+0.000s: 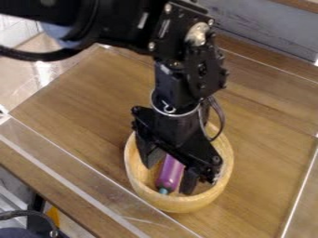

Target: Put the purple eggplant in the brown bowl

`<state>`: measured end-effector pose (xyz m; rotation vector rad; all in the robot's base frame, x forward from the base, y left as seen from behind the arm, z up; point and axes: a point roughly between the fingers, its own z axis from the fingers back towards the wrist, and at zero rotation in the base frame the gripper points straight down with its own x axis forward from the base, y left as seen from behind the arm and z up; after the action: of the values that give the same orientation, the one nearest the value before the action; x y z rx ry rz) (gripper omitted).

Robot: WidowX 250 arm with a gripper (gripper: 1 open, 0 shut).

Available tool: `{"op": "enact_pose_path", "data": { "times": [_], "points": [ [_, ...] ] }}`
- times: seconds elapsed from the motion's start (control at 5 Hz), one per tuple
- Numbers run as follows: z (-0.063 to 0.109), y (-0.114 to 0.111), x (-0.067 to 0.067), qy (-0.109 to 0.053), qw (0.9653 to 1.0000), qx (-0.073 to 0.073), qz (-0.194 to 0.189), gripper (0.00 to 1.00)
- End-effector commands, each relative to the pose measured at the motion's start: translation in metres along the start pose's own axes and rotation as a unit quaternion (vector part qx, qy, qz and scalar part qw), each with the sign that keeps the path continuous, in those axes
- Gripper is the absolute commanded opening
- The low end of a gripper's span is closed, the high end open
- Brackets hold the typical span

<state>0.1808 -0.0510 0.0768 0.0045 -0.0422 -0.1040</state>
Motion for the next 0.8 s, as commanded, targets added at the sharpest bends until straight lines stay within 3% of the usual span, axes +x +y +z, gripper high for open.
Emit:
{"op": "enact_pose_path", "data": {
  "times": [0.0, 0.6],
  "points": [
    [0.0029, 0.0028, 0.003, -0.005, 1.0, -0.002, 0.004, 0.0],
    [0.0022, 0.0055, -0.0011, 0.004, 1.0, -0.004, 0.006, 0.0]
  ]
}}
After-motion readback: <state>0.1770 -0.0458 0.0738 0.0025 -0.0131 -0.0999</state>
